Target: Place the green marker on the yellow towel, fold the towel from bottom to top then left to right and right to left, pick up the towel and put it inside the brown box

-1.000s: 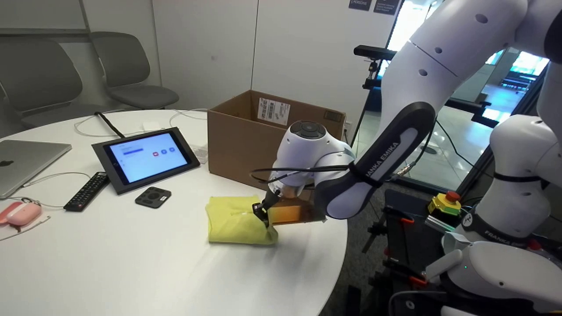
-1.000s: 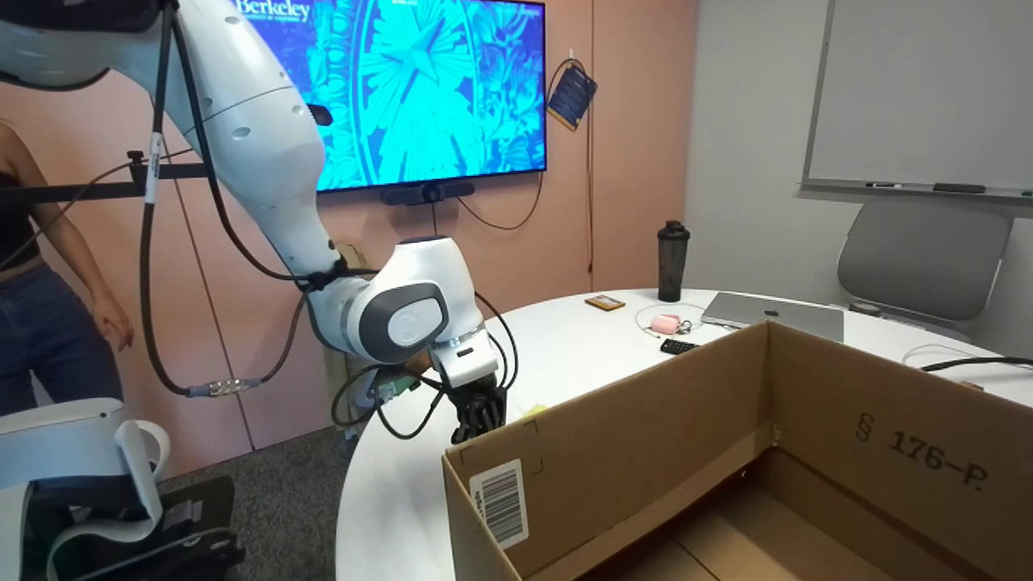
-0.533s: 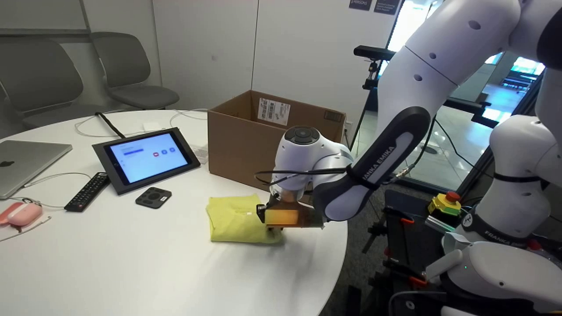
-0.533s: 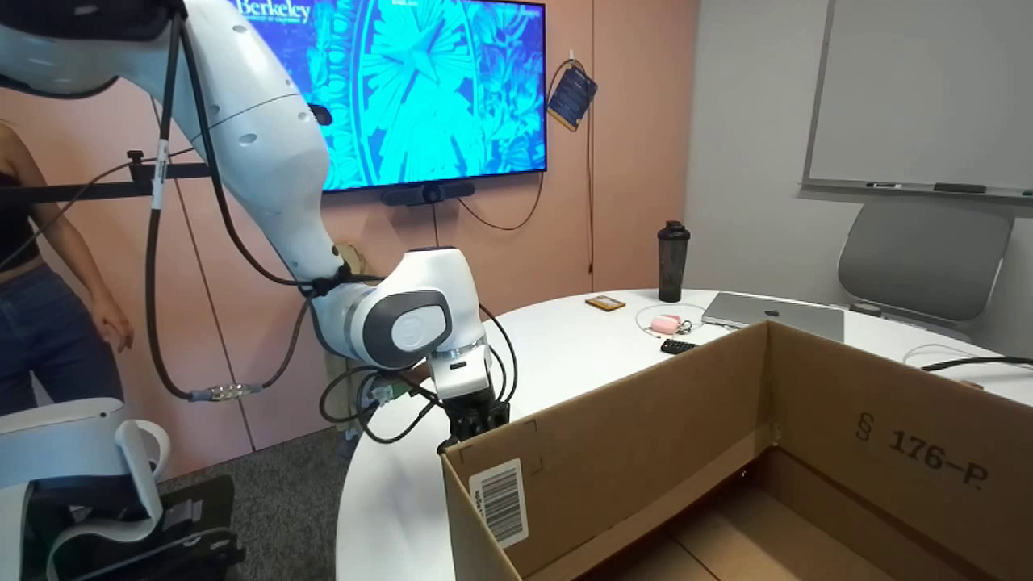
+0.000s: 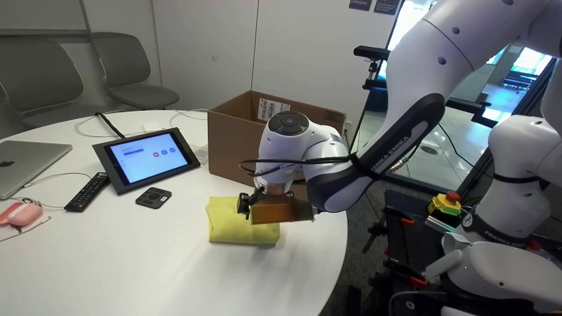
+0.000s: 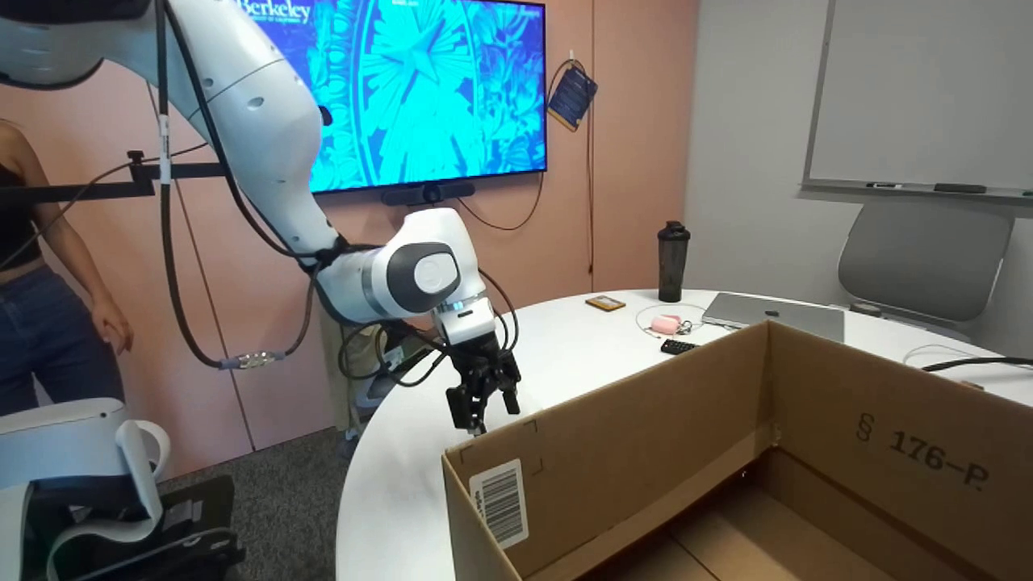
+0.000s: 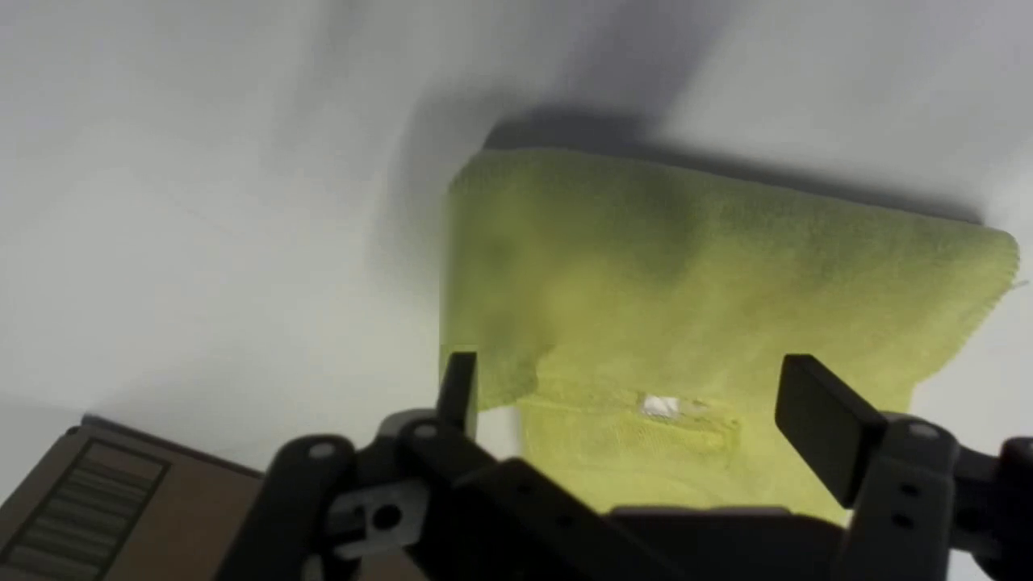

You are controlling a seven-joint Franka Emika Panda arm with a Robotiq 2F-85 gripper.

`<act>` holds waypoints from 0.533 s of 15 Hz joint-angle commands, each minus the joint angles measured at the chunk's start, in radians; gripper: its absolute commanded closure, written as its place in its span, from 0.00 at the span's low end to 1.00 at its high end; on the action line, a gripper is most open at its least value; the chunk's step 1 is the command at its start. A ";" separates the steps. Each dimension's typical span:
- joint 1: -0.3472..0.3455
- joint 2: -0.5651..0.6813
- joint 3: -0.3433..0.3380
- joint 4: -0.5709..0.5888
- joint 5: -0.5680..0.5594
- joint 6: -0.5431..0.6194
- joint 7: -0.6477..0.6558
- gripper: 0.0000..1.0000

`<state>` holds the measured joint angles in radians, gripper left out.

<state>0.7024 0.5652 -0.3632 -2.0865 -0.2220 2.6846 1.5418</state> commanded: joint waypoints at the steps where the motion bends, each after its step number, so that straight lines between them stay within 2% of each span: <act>1: 0.019 -0.042 -0.026 0.045 -0.134 -0.094 0.100 0.00; 5: -0.032 -0.053 0.014 0.085 -0.216 -0.167 0.183 0.00; 8: -0.091 -0.035 0.060 0.102 -0.204 -0.180 0.227 0.00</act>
<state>0.6736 0.5244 -0.3545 -2.0116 -0.4065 2.5336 1.7074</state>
